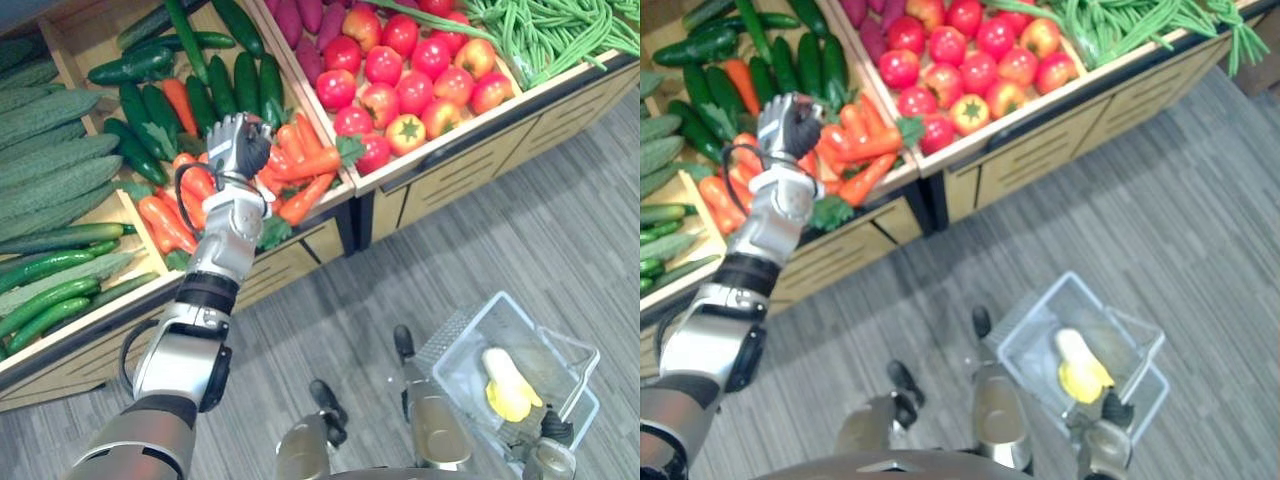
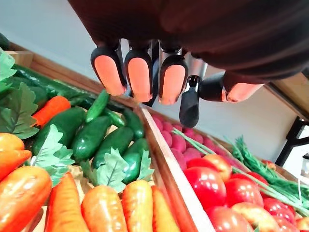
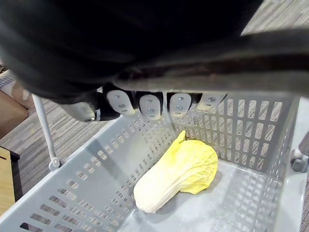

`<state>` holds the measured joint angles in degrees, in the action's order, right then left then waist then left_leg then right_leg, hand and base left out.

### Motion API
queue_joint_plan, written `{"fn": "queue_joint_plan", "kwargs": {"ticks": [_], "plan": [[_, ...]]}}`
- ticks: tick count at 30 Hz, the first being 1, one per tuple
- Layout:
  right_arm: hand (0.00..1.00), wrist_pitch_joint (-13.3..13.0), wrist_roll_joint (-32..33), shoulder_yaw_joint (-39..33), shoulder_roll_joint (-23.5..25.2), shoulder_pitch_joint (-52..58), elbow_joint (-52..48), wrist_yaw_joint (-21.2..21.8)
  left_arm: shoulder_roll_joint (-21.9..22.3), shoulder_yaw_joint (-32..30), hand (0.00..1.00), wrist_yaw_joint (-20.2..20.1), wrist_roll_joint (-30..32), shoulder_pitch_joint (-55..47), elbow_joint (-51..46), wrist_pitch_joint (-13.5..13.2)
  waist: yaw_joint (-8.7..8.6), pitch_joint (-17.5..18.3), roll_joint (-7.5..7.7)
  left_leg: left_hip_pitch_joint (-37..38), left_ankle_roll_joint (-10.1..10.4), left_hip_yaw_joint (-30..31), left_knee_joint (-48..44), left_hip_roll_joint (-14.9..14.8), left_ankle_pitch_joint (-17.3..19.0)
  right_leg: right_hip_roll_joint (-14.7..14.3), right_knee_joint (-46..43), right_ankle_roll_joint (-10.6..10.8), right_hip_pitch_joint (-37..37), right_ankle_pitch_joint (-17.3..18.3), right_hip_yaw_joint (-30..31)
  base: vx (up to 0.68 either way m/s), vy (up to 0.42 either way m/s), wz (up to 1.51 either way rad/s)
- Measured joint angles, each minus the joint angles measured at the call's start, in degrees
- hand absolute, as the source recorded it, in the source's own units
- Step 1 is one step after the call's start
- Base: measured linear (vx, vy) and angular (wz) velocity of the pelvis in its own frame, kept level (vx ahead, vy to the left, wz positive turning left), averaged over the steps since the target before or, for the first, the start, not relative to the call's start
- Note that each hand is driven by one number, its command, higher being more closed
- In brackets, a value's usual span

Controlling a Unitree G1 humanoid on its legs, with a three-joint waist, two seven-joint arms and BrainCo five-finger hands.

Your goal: Pick vegetable in the basket

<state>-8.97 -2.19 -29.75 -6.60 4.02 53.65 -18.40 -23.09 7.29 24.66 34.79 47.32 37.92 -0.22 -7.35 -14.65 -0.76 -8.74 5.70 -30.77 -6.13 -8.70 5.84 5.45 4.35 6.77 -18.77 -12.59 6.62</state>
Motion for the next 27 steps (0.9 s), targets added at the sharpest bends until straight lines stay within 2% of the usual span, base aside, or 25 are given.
{"fn": "queue_joint_plan", "kwargs": {"ticks": [3,4,13,14,23,27], "plan": [[1.00,0.03,-0.01,-0.74,0.17,-0.01,1.03,0.01,0.68,-0.51,1.00,0.20,-0.01,-1.00,-0.14,0.02,0.02,1.58,-0.03,0.04,0.00,0.03,0.11,0.03,-0.02,-0.01,0.01,0.00,0.00,0.01,-0.06,0.00,0.000,0.00],[1.00,0.03,-0.01,-0.93,0.30,-0.01,1.26,0.00,0.69,-0.55,0.00,0.34,-0.01,-1.31,-0.23,0.01,0.02,1.98,0.01,0.04,-0.01,0.05,0.13,0.07,-0.02,0.02,0.01,0.00,0.00,0.01,-0.08,0.00,0.000,0.00],[1.00,0.19,-0.02,-1.34,0.35,0.01,1.35,-0.04,1.09,-0.95,0.00,1.35,-0.85,-3.27,-4.12,0.41,0.01,2.48,0.06,1.41,-0.08,0.95,3.39,1.60,-1.89,0.88,0.01,0.15,0.67,0.50,-0.65,0.00,-0.008,0.07],[1.00,0.28,-0.02,-1.35,0.35,0.07,1.54,-0.06,1.94,-0.89,0.00,1.35,-0.90,-4.91,-6.82,0.36,0.01,2.75,0.06,2.01,-0.10,1.19,4.41,1.92,-2.38,1.00,0.00,0.19,0.99,0.78,-1.04,0.02,-0.006,0.09],[1.00,0.35,-0.04,-1.52,0.38,0.13,1.52,-0.03,7.67,1.63,0.00,-0.71,-0.81,-9.39,-11.39,0.42,0.20,3.04,0.25,3.28,-0.79,1.41,7.77,3.35,-4.05,1.55,0.00,0.19,1.01,0.78,-1.40,0.05,0.000,0.03],[1.00,0.35,-0.05,-1.61,0.41,0.13,1.51,-0.03,7.98,1.62,0.00,-1.21,-0.80,-9.46,-11.45,0.42,0.20,3.04,0.25,3.74,-0.82,1.28,8.04,3.46,-4.06,1.52,0.00,0.19,1.20,0.77,-1.29,0.05,-0.005,-0.03]]}}
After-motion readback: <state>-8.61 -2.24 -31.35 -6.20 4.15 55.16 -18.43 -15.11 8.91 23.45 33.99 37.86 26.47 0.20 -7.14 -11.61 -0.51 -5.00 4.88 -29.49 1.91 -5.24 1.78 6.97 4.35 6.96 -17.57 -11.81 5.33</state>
